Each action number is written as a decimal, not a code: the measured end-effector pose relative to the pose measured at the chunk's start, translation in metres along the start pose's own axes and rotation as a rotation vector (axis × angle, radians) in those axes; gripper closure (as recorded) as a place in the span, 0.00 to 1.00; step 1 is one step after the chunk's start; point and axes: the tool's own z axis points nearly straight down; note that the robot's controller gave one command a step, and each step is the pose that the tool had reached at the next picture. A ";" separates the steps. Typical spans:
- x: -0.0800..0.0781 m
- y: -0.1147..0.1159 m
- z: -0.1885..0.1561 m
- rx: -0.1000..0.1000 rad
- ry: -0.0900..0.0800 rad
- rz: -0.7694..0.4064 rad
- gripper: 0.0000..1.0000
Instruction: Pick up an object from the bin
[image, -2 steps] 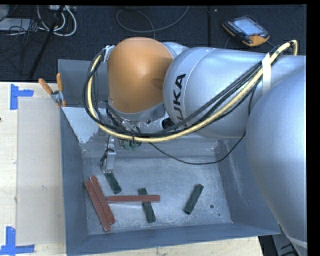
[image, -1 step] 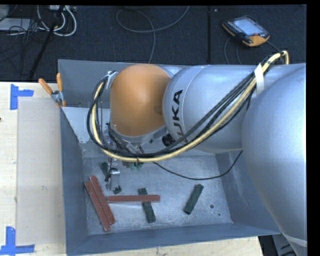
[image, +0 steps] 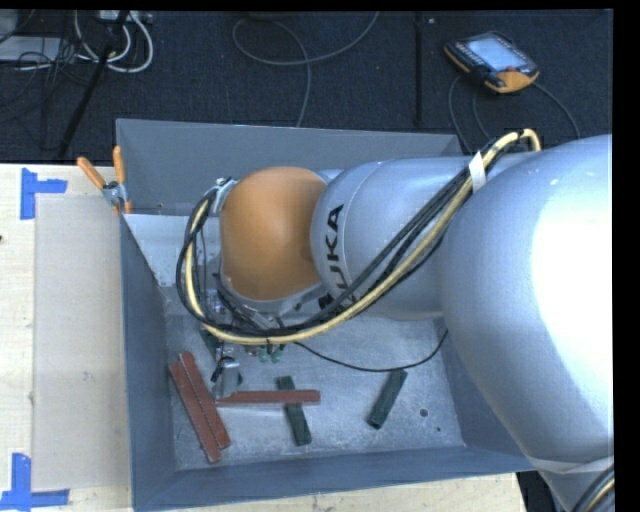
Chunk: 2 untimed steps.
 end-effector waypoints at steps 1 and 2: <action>0.018 0.000 0.034 0.002 0.006 0.178 0.00; 0.036 -0.036 0.028 0.002 0.007 0.072 0.00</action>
Offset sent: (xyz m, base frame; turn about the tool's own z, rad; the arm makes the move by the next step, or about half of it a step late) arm -0.0362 -0.0576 -0.0229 0.0443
